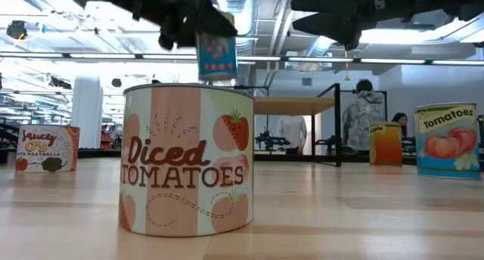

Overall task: Pick and place cans onto a shelf
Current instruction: Put the canned cherries on the shelf

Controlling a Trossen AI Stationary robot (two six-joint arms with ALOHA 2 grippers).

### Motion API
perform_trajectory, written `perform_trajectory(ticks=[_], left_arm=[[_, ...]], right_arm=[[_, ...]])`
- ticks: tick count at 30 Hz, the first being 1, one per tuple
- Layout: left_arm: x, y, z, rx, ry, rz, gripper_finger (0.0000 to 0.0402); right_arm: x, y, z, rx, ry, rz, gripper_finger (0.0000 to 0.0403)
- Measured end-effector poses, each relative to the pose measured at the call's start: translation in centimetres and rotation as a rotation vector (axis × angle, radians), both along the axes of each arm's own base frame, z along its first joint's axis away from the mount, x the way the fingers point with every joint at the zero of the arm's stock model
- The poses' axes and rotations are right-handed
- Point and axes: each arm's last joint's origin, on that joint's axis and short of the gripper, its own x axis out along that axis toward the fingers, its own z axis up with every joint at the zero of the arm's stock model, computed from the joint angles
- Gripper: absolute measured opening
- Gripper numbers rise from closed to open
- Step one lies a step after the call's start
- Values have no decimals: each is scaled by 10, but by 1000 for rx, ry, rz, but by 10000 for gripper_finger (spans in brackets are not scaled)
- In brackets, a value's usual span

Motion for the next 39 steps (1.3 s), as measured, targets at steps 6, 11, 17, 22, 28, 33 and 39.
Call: perform_trajectory(ticks=[6,11,17,22,28,33,39], left_arm=[[5,43,43,67,52,188,287],[4,89,59,57,41,258,290],[-4,154,66,-14,-119,321,289],[10,199,53,-79,-107,330,289],[42,226,41,-58,90,321,289],[53,236,42,-34,224,303,289],[47,248,40,-57,266,271,289]], right_arm=[[-2,-1,3,2,0,-1,255],[-2,-1,0,15,22,-3,255],[-1,-6,-1,24,31,-23,255],[0,-10,-2,33,33,-40,255],[0,-10,-4,23,55,-40,255],[-1,-10,-8,6,103,-40,255],[-1,-10,-10,26,117,-44,255]])
